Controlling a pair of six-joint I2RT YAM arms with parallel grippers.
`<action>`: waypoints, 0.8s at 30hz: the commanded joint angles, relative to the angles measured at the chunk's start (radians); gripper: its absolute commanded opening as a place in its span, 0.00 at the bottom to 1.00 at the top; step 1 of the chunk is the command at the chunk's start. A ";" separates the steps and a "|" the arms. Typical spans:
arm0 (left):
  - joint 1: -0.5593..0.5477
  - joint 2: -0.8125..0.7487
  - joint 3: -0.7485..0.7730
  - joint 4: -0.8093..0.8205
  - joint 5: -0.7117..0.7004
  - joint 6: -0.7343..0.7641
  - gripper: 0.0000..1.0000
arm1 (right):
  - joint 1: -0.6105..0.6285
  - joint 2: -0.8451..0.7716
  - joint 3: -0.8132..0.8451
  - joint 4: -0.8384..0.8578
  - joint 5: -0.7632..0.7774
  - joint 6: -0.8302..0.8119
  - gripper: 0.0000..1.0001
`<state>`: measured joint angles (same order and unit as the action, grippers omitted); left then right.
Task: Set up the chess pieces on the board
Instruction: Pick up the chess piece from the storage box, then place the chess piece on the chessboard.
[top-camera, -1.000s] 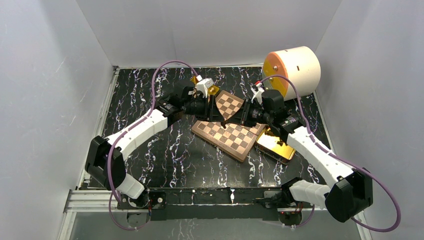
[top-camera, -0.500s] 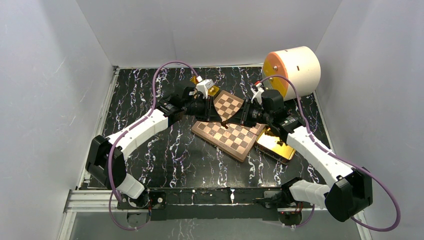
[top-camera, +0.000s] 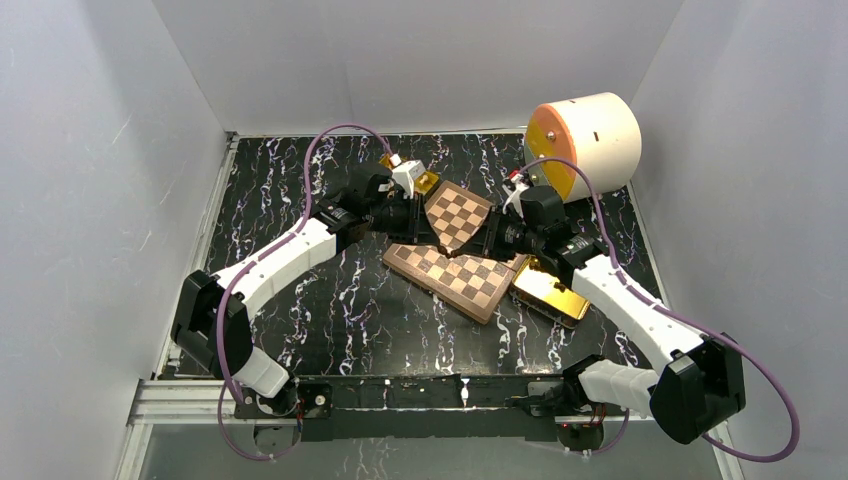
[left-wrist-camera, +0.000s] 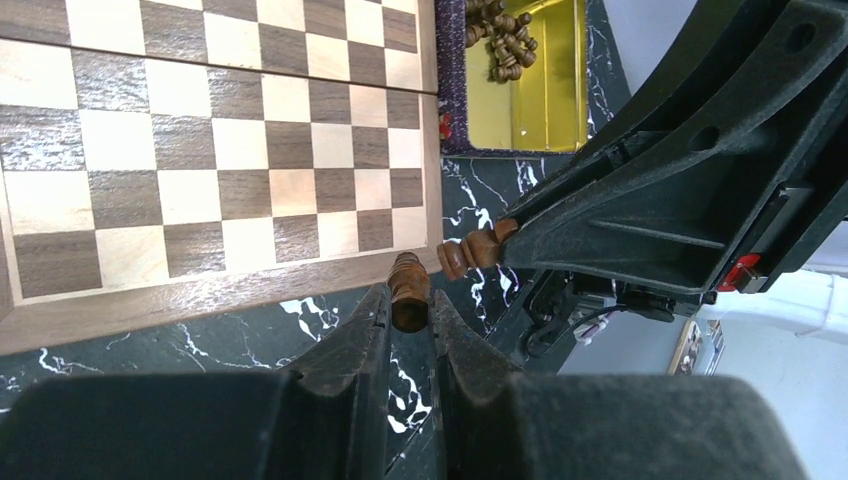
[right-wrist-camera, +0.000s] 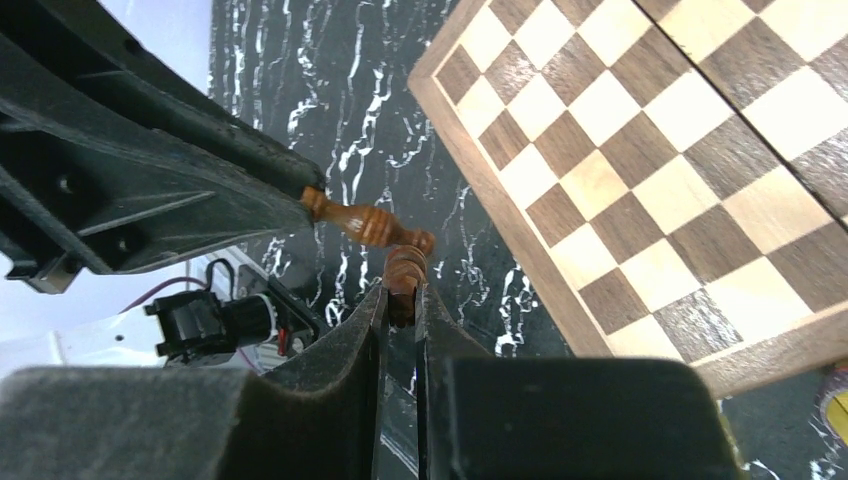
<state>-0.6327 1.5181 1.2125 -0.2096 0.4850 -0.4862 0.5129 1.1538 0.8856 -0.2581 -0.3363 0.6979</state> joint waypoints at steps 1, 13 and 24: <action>-0.005 -0.011 0.017 -0.050 -0.051 0.035 0.00 | 0.007 -0.021 0.019 -0.063 0.082 -0.052 0.02; -0.005 -0.075 0.006 -0.152 -0.341 0.237 0.00 | 0.007 0.067 0.156 -0.380 0.420 -0.150 0.06; -0.005 -0.322 -0.183 -0.030 -0.509 0.326 0.00 | 0.007 0.169 0.192 -0.418 0.543 -0.178 0.08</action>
<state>-0.6327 1.2999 1.0863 -0.3107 0.0635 -0.2054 0.5148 1.3037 1.0264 -0.6884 0.1501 0.5541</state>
